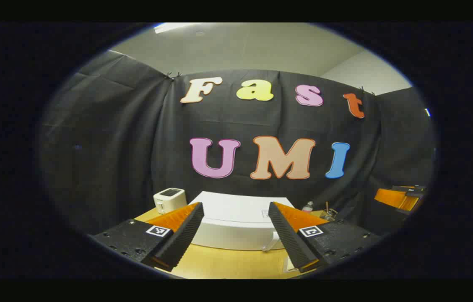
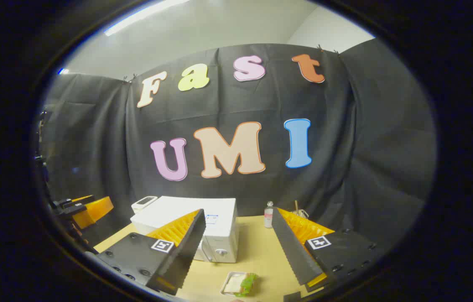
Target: Open the microwave oven with the left hand, put the food in, and close the microwave oven.
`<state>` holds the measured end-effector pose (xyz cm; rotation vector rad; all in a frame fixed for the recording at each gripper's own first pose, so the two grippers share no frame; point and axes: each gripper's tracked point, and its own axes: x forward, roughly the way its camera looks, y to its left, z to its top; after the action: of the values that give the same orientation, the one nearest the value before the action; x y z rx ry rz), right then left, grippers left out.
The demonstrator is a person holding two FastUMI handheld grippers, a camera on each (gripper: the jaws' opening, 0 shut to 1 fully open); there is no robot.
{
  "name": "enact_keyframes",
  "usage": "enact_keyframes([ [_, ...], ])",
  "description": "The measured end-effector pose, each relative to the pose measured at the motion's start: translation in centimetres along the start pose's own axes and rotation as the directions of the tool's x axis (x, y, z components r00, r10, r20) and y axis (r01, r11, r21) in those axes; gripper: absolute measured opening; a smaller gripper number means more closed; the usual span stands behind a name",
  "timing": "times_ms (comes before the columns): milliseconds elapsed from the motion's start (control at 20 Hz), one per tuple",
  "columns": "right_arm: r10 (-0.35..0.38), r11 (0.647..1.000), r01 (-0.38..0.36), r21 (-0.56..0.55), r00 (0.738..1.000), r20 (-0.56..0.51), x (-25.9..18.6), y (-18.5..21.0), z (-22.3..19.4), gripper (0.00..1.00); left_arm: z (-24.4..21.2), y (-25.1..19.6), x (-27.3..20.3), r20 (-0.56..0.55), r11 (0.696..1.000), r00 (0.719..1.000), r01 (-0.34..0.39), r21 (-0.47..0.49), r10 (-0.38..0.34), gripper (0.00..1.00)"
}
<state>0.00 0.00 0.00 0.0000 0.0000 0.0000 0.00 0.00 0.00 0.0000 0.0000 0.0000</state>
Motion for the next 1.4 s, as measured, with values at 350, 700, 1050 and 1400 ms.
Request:
enact_keyframes([
  [350, -0.006, 1.0, 0.006, 0.004, 1.0, 0.0, 0.2, -0.4, 0.3, 0.92, 0.0, -0.4, 0.6, 0.0, 1.0, 1.0, 0.002, 0.016, -0.002, 0.92],
  [700, -0.019, 1.0, 0.018, -0.021, 0.999, -0.026, 0.8, -1.2, -0.6, 0.92, -0.7, -2.4, 1.5, -0.013, 0.999, 0.999, 0.047, -0.015, -0.047, 0.96],
  [1050, -0.038, 0.999, 0.039, 0.012, 0.997, -0.062, 1.2, -2.0, -1.8, 0.92, -4.8, -4.7, 2.8, -0.087, 0.991, 0.989, 0.123, 0.046, -0.119, 0.96],
  [1400, -0.081, 0.995, 0.087, 0.056, 0.991, -0.109, 1.2, -3.5, -3.6, 0.92, -14.2, -7.6, 5.2, -0.27, 0.981, 0.943, 0.194, -0.026, -0.193, 1.0],
])
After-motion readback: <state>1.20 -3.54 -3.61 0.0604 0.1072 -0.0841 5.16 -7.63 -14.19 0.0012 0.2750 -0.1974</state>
